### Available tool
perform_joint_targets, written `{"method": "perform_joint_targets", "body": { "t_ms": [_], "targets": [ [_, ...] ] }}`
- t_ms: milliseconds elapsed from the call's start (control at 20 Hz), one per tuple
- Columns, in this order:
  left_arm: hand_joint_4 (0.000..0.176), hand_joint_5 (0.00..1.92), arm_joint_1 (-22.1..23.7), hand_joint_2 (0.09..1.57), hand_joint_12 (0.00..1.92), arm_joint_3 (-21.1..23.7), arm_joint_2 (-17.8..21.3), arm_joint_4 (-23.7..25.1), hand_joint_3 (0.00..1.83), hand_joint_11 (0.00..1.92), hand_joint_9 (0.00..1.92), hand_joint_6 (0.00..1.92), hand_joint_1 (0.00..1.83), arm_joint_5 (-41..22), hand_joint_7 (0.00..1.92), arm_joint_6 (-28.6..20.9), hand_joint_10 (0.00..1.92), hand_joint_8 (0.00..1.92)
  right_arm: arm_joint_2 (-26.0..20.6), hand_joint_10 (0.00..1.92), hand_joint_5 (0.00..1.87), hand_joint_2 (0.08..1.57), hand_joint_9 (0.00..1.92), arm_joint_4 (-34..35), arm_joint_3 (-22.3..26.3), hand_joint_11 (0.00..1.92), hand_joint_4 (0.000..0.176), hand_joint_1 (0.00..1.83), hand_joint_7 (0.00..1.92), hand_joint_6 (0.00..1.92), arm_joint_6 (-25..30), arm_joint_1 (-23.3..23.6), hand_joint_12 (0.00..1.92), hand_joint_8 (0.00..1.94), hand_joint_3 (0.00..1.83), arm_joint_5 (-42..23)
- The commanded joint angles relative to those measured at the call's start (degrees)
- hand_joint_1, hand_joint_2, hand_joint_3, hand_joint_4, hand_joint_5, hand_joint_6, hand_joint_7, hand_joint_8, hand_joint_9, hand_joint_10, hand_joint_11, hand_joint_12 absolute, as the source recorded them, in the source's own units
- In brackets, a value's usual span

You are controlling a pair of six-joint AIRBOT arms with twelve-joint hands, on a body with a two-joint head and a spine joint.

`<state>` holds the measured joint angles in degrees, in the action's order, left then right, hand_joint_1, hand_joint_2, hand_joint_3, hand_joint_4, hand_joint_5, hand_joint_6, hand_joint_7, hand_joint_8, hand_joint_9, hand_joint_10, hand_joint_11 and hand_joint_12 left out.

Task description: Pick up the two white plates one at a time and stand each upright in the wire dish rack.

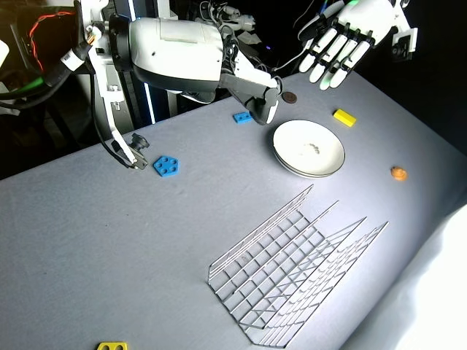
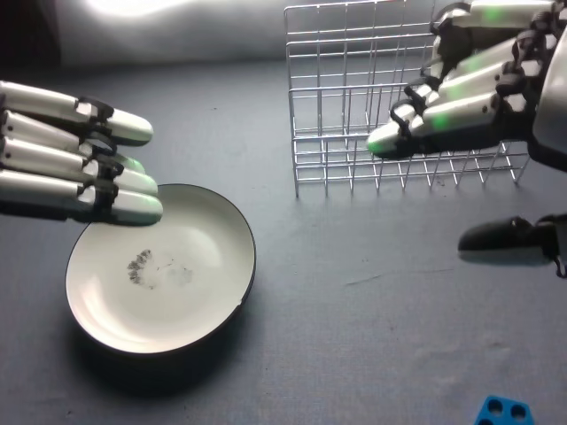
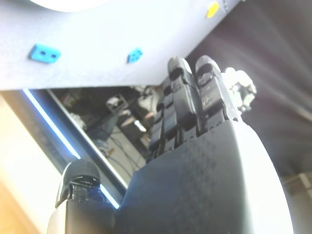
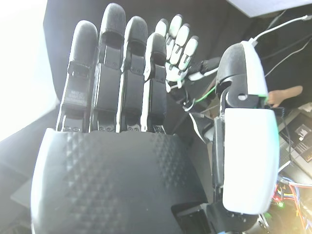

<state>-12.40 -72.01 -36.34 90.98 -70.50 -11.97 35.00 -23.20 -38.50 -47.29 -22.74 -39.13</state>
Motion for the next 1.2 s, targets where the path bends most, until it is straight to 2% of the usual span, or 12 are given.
{"method": "perform_joint_targets", "body": {
  "t_ms": [0, 100, 150, 200, 350, 550, 650, 950, 1150],
  "targets": [
    [0.000, 0.00, 0.8, 0.94, 0.00, 0.0, 0.1, -5.2, 0.21, 0.00, 0.00, 0.00, 0.00, -1.6, 0.00, -0.3, 0.00, 0.00, -0.1, 0.01, 0.01, 1.11, 0.01, 1.8, 0.5, 0.00, 0.000, 0.01, 0.01, 0.02, -0.4, 1.0, 0.03, 0.02, 0.12, -6.3],
    [0.000, 0.00, 1.0, 1.03, 0.00, 0.1, 0.1, -5.2, 0.03, 0.00, 0.00, 0.00, 0.00, -1.6, 0.00, -0.3, 0.00, 0.00, -0.1, 0.01, 0.03, 1.17, 0.04, 1.8, 0.7, 0.02, 0.000, 0.01, 0.05, 0.01, -0.4, 1.9, 0.04, 0.01, 0.01, -5.2],
    [0.000, 0.00, 1.0, 1.03, 0.00, 0.0, 0.1, -5.1, 0.02, 0.00, 0.00, 0.00, 0.00, -1.6, 0.00, -0.3, 0.00, 0.00, 0.0, 0.00, 0.06, 1.18, 0.06, 2.2, 0.7, 0.03, 0.000, 0.01, 0.08, 0.00, -0.4, 2.2, 0.07, 0.00, 0.00, -4.7],
    [0.000, 0.00, 2.0, 1.03, 0.00, -0.5, -0.2, -3.1, 0.02, 0.00, 0.00, 0.00, 0.00, -1.4, 0.00, -1.4, 0.00, 0.00, 0.1, 0.00, 0.06, 1.18, 0.05, 3.9, 0.7, 0.02, 0.000, 0.00, 0.06, 0.00, -0.4, 2.7, 0.07, 0.00, 0.00, -3.4],
    [0.000, 0.00, 2.8, 1.03, 0.00, -0.8, -0.1, -1.4, 0.02, 0.00, 0.00, 0.00, 0.00, -1.4, 0.00, -3.0, 0.00, 0.00, 0.1, 0.00, 0.00, 1.18, 0.00, 4.1, 0.9, 0.00, 0.000, 0.00, 0.00, 0.00, -0.4, 3.4, 0.01, 0.00, 0.00, -3.0],
    [0.000, 0.00, 3.5, 1.03, 0.00, -0.4, -0.2, 0.3, 0.02, 0.00, 0.00, 0.00, 0.00, -1.1, 0.00, -3.4, 0.00, 0.00, 0.1, 0.00, 0.00, 1.16, 0.00, 4.5, 1.6, 0.00, 0.000, 0.00, 0.00, 0.00, -0.8, 3.3, 0.00, 0.00, 0.00, -2.4],
    [0.000, 0.00, 3.9, 1.04, 0.00, -0.2, -0.3, 1.5, 0.02, 0.00, 0.00, 0.00, 0.00, -1.1, 0.00, -5.2, 0.00, 0.00, 0.1, 0.00, 0.00, 1.16, 0.00, 4.5, 2.2, 0.00, 0.000, 0.00, 0.00, 0.00, -2.2, 3.2, 0.00, 0.00, 0.00, -2.4],
    [0.000, 0.00, -5.7, 1.04, 0.00, 0.3, -1.4, -3.9, 0.02, 0.00, 0.00, 0.00, 0.00, 0.4, 0.00, 2.2, 0.00, 0.00, -0.4, 0.00, 0.00, 1.16, 0.00, 4.5, 2.3, 0.00, 0.000, 0.00, 0.00, 0.00, -5.7, 2.9, 0.00, 0.00, 0.00, 0.6],
    [0.000, 0.00, -10.2, 1.04, 0.00, -0.4, -2.9, -5.9, 0.01, 0.00, 0.00, 0.00, 0.00, 2.8, 0.00, 4.0, 0.00, 0.00, -0.4, 0.00, 0.00, 1.16, 0.00, 4.6, 2.7, 0.00, 0.000, 0.00, 0.00, 0.00, -3.7, 2.9, 0.00, 0.00, 0.00, 1.4]
  ]
}}
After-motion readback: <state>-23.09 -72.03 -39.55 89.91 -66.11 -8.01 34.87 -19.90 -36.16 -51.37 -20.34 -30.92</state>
